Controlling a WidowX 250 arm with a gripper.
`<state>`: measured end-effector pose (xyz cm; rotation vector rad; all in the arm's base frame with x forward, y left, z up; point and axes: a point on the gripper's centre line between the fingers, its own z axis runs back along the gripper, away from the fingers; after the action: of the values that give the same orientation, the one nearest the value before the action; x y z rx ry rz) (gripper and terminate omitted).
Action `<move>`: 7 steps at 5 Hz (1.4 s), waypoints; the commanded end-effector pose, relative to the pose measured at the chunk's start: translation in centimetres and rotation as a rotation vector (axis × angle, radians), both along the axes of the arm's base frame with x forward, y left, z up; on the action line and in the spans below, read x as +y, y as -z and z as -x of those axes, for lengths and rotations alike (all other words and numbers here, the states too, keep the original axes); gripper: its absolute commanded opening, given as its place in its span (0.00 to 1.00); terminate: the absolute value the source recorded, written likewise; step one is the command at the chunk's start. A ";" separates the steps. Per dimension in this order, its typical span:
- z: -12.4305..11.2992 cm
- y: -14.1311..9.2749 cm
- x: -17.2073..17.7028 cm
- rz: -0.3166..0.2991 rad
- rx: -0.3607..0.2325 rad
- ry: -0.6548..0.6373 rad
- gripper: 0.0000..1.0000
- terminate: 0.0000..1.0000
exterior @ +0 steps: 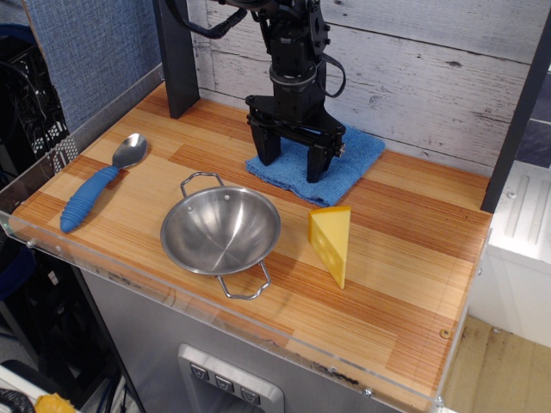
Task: Place the blue towel behind the cheese wedge
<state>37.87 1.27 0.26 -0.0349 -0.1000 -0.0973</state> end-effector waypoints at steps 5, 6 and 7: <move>3.8 2.7 -14.9 -0.075 0.049 0.119 1.00 0.00; 4.2 1.1 -14.4 -0.075 0.038 0.094 1.00 0.00; 3.5 -3.1 -13.1 -0.032 0.006 0.053 1.00 0.00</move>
<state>33.34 -11.84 1.58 0.0047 -0.0157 -0.1474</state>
